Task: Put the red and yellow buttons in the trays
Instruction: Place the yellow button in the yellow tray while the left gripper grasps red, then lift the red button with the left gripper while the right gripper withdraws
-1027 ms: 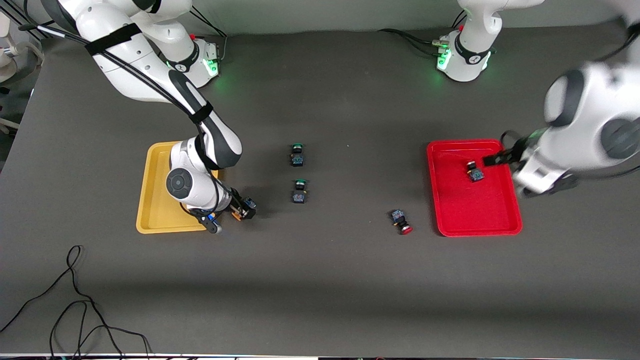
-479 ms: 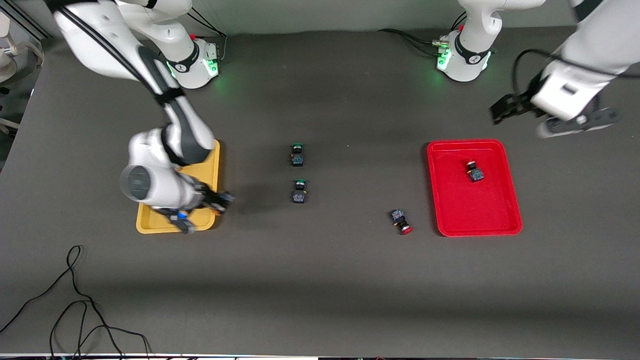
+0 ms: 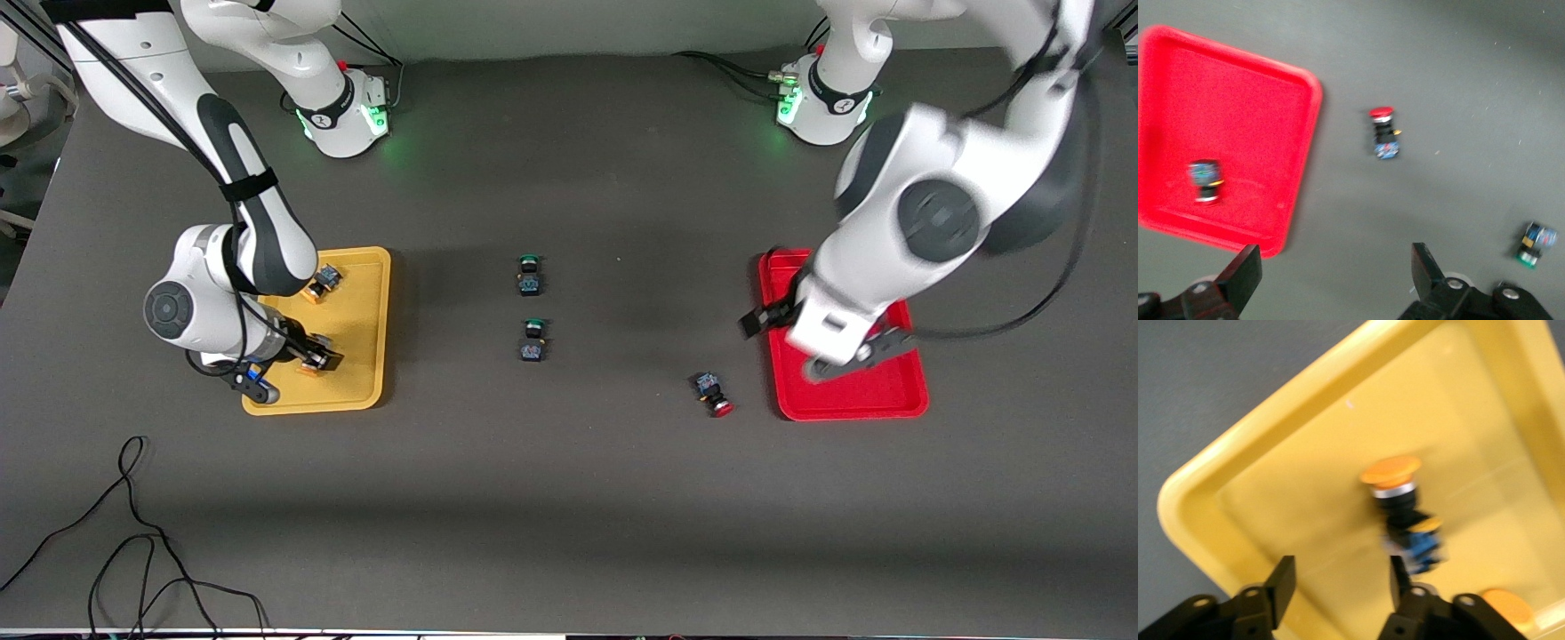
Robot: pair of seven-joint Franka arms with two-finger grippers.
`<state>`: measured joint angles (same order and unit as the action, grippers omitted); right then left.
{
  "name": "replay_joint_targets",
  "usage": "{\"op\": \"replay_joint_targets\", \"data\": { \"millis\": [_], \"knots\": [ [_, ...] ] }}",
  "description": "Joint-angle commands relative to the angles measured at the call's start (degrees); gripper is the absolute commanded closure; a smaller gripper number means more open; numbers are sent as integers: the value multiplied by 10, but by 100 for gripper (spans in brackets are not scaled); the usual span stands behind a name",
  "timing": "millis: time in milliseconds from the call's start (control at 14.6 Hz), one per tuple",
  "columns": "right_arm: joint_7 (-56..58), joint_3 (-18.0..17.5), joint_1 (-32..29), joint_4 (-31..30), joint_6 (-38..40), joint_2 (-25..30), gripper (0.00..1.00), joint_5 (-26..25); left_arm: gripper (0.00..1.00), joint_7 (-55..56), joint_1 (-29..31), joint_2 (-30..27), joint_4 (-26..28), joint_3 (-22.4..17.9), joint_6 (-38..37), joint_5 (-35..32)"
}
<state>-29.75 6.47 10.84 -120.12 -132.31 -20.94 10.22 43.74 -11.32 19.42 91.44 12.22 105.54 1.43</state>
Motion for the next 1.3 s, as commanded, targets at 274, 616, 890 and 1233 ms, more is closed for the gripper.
{"op": "replay_joint_targets", "data": {
  "millis": [274, 616, 890, 1233],
  "knots": [
    [19, -15, 17, 98, 173, 148, 0, 1, 2, 64, -39, 155, 30, -4, 200, -73],
    [153, -15, 3, 103, 254, 313, 0, -54, 2, 67, -14, 189, 75, -7, 306, -75],
    [218, -15, -41, 105, 285, 342, 0, -63, 20, 71, -14, 201, 73, -7, 325, -71],
    [268, -16, -40, 111, 297, 324, 0, -88, 36, 72, -18, 212, 73, -6, 346, -68]
  ]
}}
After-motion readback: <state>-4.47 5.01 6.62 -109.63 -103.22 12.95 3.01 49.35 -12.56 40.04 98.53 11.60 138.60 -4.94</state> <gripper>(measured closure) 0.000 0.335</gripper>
